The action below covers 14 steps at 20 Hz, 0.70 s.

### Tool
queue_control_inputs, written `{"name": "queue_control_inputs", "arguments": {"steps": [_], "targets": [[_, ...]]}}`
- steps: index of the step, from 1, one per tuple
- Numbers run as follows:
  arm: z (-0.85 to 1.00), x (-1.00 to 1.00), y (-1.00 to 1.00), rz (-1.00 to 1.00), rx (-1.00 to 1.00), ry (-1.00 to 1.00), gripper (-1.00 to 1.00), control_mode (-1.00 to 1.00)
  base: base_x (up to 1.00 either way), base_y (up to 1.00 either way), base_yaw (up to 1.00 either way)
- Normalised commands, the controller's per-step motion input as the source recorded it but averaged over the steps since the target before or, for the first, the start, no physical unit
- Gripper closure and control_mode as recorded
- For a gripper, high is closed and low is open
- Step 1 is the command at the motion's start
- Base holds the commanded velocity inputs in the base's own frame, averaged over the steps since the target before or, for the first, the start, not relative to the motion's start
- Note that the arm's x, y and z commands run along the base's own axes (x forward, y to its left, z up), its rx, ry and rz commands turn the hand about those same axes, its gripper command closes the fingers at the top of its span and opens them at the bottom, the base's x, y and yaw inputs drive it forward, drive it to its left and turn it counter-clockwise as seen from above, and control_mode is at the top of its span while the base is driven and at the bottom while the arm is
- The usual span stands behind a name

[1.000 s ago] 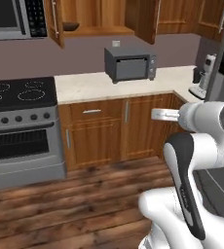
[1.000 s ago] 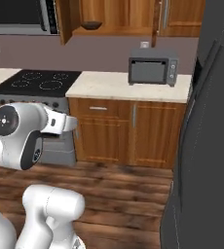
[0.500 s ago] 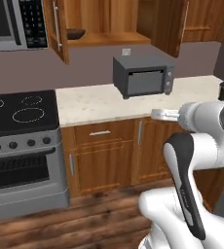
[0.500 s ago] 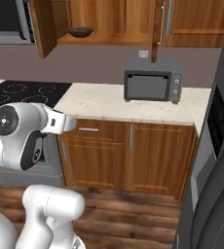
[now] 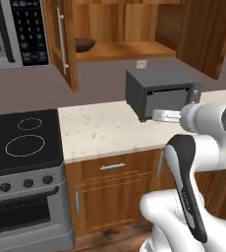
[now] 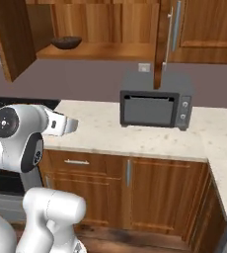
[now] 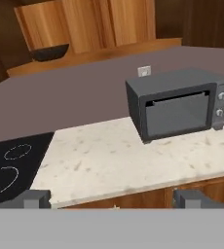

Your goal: Take the smaller bowl and place it next to the appetizer plate on the dining counter , and place the larger bowl next to the plate with cooked food.

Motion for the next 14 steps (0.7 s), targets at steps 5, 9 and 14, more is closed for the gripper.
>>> {"name": "queue_control_inputs", "arguments": {"steps": [5,9,14], "targets": [[0.0,0.0,0.0,0.0,0.0,0.0,-1.0,1.0,0.94,0.0,0.01],[0.0,0.0,0.0,0.0,0.0,0.0,-1.0,1.0,0.8,0.09,0.01],[0.0,0.0,0.0,0.0,0.0,0.0,-1.0,1.0,0.72,0.31,0.0]]}}
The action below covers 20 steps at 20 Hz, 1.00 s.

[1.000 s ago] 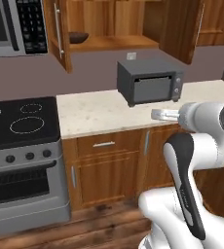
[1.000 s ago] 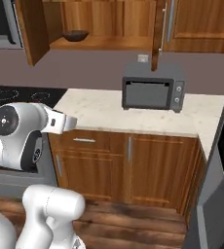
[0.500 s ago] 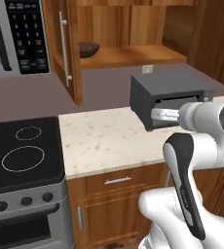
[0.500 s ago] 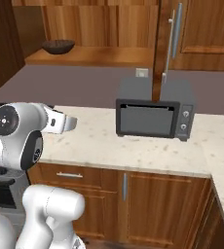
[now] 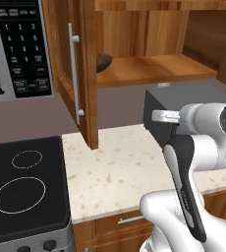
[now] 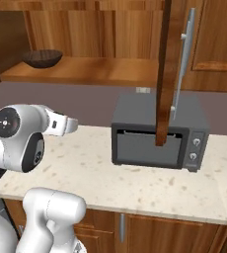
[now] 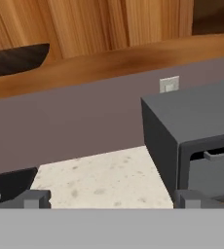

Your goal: Take the smaller bowl and place it next to the appetizer plate on the dining counter , and place the larger bowl next to the plate with cooked food.

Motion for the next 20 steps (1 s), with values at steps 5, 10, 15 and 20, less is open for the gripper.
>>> {"name": "queue_control_inputs", "arguments": {"steps": [5,10,15,20], "targets": [[0.0,0.0,0.0,0.0,0.0,0.0,-1.0,1.0,0.63,0.53,0.0],[0.01,0.2,0.39,0.0,-0.06,0.06,-1.0,-1.0,0.0,0.0,0.0],[0.31,0.0,0.09,0.0,0.0,0.0,-1.0,-1.0,0.0,0.0,0.0],[0.3,-0.05,-0.01,0.0,0.0,0.0,-1.0,-1.0,0.0,0.0,0.0]]}}
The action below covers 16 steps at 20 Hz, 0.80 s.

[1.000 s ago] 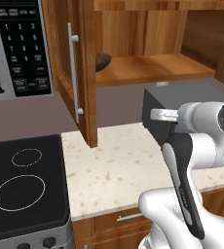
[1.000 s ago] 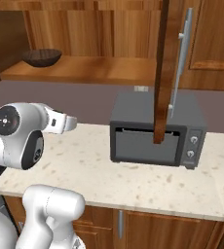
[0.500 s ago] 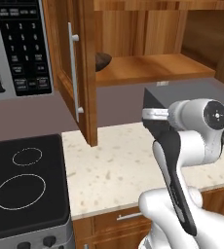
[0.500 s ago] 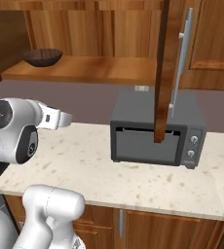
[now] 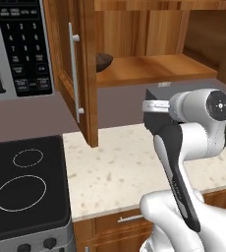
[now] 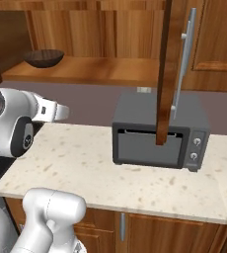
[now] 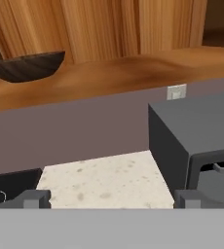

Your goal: Take the smaller bowl and place it next to the appetizer plate on the dining counter , and place the larger bowl next to the plate with cooked food.

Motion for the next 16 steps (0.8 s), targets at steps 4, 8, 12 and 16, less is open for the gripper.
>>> {"name": "queue_control_inputs", "arguments": {"steps": [4,8,12,16], "targets": [[0.21,-0.22,-0.03,0.0,0.08,0.04,-1.0,-1.0,0.0,0.0,0.0],[0.17,-0.2,0.0,0.0,0.13,0.01,-1.0,-1.0,0.0,0.0,0.0],[0.25,-0.01,0.0,0.0,0.11,0.0,-1.0,-1.0,0.0,0.0,0.0],[0.31,0.0,0.0,0.0,0.1,0.0,-1.0,-1.0,0.0,0.0,0.0]]}}
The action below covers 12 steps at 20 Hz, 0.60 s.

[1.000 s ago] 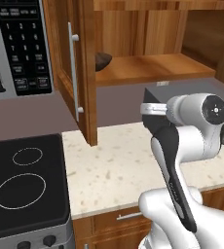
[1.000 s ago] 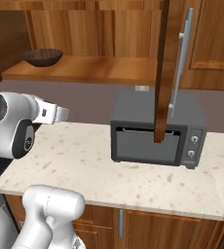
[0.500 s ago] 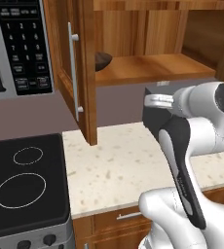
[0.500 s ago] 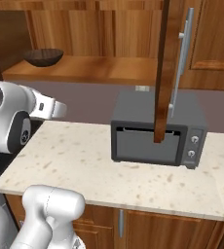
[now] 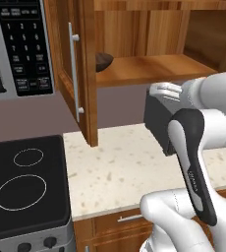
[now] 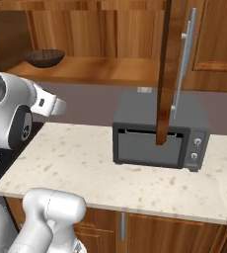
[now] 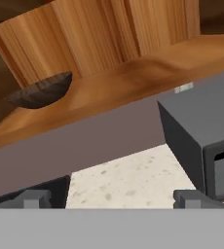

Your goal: Take the smaller bowl and place it next to the appetizer plate on the dining counter , and place the larger bowl next to the plate with cooked food.

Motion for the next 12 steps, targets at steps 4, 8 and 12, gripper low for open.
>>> {"name": "queue_control_inputs", "arguments": {"steps": [4,8,12], "targets": [[0.23,0.09,0.04,0.0,0.1,-0.06,-1.0,-1.0,0.0,0.0,0.0],[0.09,0.31,0.17,0.0,0.11,-0.09,-1.0,-1.0,0.0,0.0,0.0],[0.04,0.39,0.24,0.0,0.12,-0.12,-1.0,-1.0,0.0,0.0,0.0]]}}
